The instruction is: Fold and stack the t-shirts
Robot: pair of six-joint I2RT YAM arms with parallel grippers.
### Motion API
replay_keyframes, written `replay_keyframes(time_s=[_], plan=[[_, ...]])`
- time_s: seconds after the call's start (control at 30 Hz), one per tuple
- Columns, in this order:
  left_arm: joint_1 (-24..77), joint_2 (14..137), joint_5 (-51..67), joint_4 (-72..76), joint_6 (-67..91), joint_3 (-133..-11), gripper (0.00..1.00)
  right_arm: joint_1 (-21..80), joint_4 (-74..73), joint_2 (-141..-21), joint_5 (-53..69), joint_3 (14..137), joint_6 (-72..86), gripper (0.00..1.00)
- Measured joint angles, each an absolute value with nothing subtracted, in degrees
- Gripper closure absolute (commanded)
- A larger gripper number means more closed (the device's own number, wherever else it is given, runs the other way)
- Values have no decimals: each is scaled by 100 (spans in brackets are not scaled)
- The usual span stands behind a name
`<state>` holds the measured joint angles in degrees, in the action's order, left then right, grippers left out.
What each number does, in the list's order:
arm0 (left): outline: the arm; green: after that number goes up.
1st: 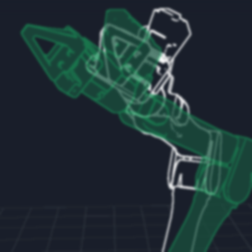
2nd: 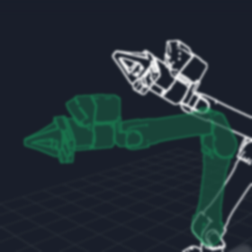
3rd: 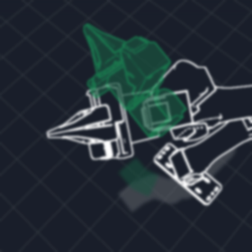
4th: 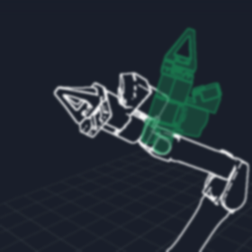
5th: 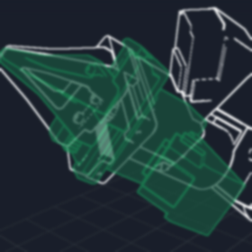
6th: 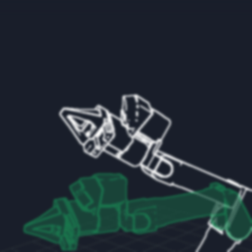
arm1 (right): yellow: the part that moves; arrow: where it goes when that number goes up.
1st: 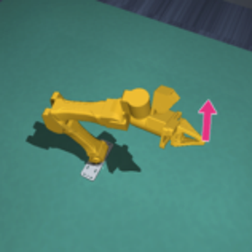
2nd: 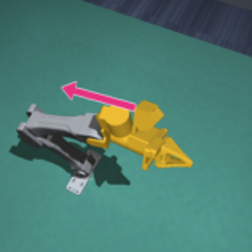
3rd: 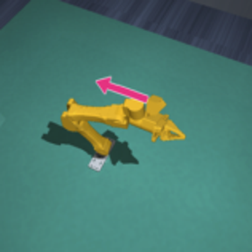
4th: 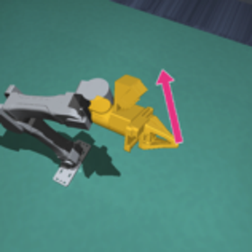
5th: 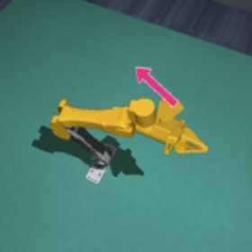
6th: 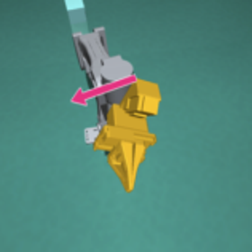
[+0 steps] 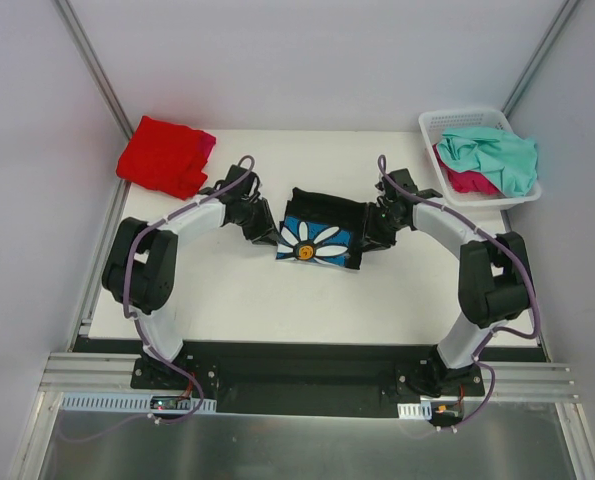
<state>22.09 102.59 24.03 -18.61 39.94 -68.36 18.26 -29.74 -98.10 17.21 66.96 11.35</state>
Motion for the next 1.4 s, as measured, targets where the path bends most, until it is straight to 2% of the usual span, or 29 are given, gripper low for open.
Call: replay_keyframes(time_s=[0.07, 0.1, 0.2, 0.27, 0.3, 0.63, 0.87, 0.9, 1.0, 1.4], plan=[[2209, 10180, 2401, -1870, 4001, -6770, 83, 1826, -2982, -9797, 1721, 6696, 1133, 67], [2209, 10175, 2401, -1868, 3992, -6766, 71, 1826, -2982, -9791, 1719, 6696, 1133, 66], [2209, 10184, 2401, -1868, 3968, -6768, 69, 1831, -2993, -9778, 1719, 6696, 1131, 66], [2209, 10210, 2401, -1850, 3968, -6779, 58, 1831, -3022, -9771, 1721, 6696, 1127, 66], [2209, 10235, 2401, -1826, 3964, -6779, 57, 1831, -3033, -9767, 1721, 6696, 1125, 66], [2209, 10589, 2403, -1594, 3962, -6840, 63, 1831, -3096, -9734, 1747, 6696, 1061, 67], [2217, 10674, 2508, -1140, 4071, -6840, 81, 1831, -3216, -9633, 1747, 6698, 998, 66], [2220, 10696, 2515, -1087, 4101, -6840, 86, 1831, -3223, -9629, 1747, 6698, 993, 67], [2231, 10757, 2547, -954, 4158, -6840, 91, 1831, -3238, -9629, 1745, 6698, 991, 67], [2370, 10554, 2556, -685, 4329, -6394, 95, 1833, -2779, -9623, 1874, 6458, 1081, 65]])
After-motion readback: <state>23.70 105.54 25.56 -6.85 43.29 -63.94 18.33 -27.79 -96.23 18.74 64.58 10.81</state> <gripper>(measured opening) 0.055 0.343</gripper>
